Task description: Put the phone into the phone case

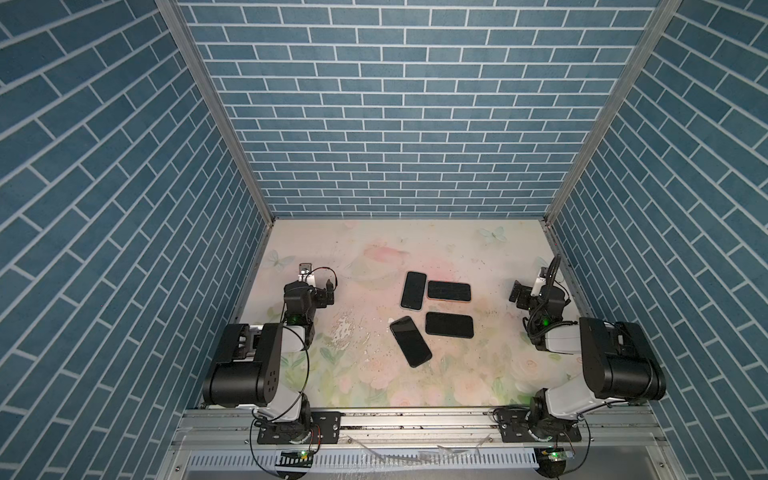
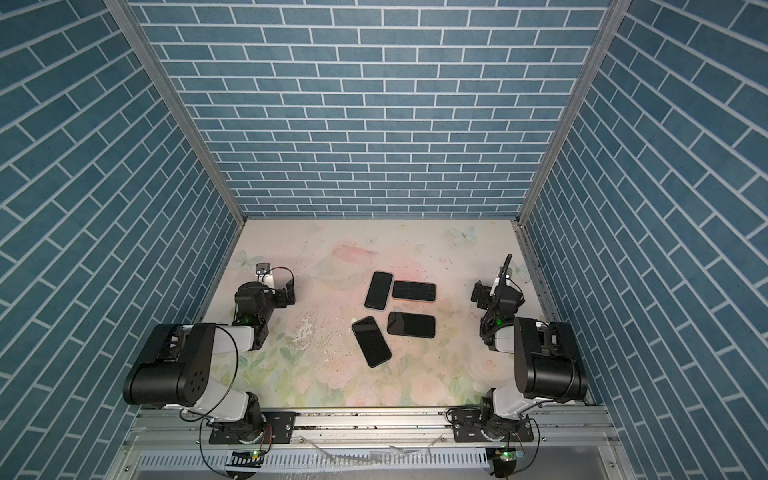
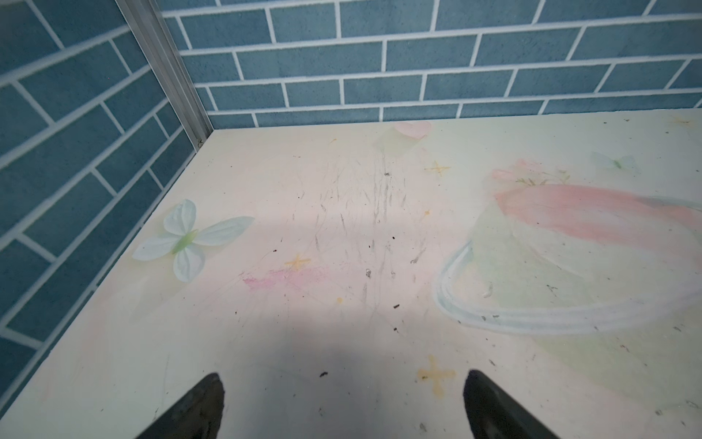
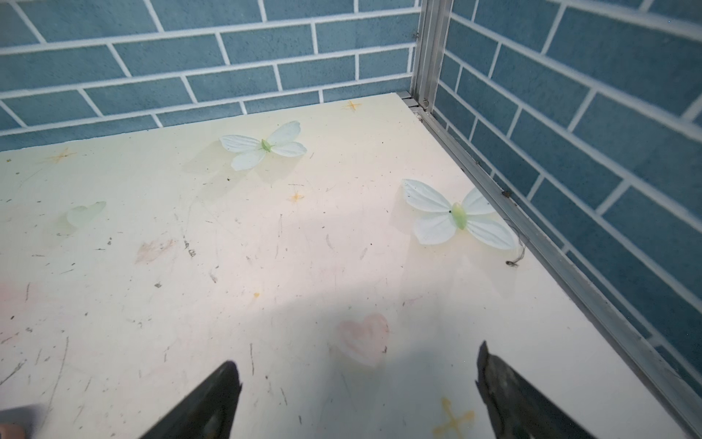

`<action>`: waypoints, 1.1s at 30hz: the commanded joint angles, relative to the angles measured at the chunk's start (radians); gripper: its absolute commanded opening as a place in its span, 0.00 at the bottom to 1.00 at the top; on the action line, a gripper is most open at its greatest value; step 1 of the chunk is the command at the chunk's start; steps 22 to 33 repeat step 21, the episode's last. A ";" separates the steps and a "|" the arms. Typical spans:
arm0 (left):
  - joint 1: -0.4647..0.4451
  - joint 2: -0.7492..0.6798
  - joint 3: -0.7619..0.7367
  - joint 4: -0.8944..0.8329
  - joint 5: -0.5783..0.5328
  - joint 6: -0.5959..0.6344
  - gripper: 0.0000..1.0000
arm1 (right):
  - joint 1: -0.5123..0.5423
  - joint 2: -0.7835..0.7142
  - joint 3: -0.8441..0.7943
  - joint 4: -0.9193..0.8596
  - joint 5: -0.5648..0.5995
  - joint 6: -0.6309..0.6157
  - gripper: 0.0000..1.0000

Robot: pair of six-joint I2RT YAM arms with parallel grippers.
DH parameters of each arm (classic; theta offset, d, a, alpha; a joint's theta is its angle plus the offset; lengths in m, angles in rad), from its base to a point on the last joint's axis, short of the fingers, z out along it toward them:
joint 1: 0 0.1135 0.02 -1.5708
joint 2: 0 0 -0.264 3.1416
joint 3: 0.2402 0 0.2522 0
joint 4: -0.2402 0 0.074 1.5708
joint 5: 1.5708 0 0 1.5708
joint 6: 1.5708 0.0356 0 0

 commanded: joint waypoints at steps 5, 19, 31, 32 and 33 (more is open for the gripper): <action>-0.004 0.002 -0.004 0.027 0.014 0.013 1.00 | 0.001 0.001 0.011 0.017 -0.022 -0.027 0.99; -0.004 0.002 -0.002 0.023 0.012 0.013 1.00 | 0.001 0.007 0.023 0.000 -0.024 -0.028 0.99; -0.004 0.002 0.000 0.022 0.013 0.014 1.00 | 0.001 0.000 0.015 0.009 -0.024 -0.029 0.99; -0.004 0.002 0.000 0.022 0.013 0.014 1.00 | 0.001 0.000 0.015 0.009 -0.024 -0.029 0.99; -0.004 0.002 0.000 0.022 0.013 0.014 1.00 | 0.001 0.000 0.015 0.009 -0.024 -0.029 0.99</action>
